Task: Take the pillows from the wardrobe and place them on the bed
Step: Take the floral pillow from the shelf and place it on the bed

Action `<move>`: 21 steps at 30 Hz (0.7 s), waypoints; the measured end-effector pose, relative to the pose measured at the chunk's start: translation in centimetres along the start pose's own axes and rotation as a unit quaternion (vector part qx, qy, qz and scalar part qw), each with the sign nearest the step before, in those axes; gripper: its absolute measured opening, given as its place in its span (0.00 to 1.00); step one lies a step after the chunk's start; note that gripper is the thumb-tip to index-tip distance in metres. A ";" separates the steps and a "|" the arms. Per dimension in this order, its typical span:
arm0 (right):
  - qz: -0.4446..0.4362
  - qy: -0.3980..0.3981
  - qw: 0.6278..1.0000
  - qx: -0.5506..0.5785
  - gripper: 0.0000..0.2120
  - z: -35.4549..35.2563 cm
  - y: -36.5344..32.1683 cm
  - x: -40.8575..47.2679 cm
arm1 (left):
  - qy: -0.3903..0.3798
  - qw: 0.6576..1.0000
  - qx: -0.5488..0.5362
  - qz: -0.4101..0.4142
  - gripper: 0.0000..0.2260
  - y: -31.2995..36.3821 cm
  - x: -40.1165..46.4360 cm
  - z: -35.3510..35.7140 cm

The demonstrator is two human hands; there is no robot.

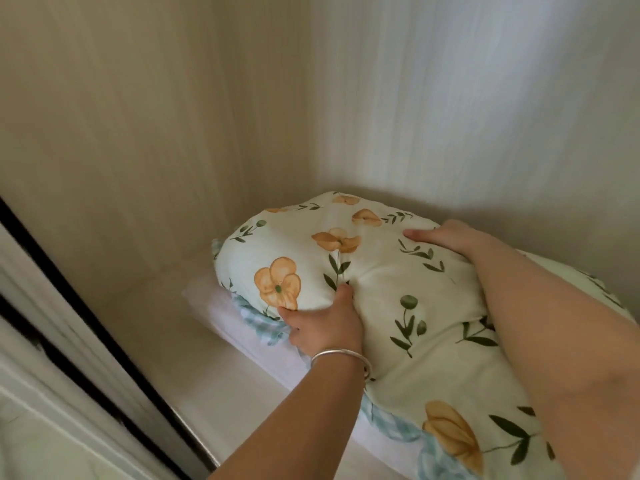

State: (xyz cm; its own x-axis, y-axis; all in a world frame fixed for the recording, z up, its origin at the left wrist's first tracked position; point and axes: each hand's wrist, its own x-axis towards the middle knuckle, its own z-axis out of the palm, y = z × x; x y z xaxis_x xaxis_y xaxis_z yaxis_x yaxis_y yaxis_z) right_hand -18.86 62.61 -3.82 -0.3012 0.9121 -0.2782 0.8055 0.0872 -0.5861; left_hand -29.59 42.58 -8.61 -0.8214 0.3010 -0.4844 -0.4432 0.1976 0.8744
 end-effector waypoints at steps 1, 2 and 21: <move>-0.003 0.020 1.000 0.019 0.38 -0.1 -0.2 -0.6 | -0.010 1.000 -0.002 0.003 0.48 0.2 0.0 -0.4; -0.006 0.040 0.999 0.037 0.37 -0.3 -0.4 -1.2 | -0.020 1.000 -0.002 0.004 0.47 0.4 0.0 -0.9; -0.075 0.041 0.934 0.346 0.27 -5.1 -3.4 -24.8 | -0.276 0.915 -0.041 0.291 0.45 9.3 -5.4 -16.1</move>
State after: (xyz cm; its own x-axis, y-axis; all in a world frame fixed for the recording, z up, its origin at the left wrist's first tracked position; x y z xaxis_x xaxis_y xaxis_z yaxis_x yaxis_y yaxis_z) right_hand -11.53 41.75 8.88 -0.3209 0.9405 -0.1113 0.2269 -0.0377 -0.9732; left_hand -35.08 27.83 2.64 -0.6307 0.7625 0.1440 -0.0317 -0.2106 0.9771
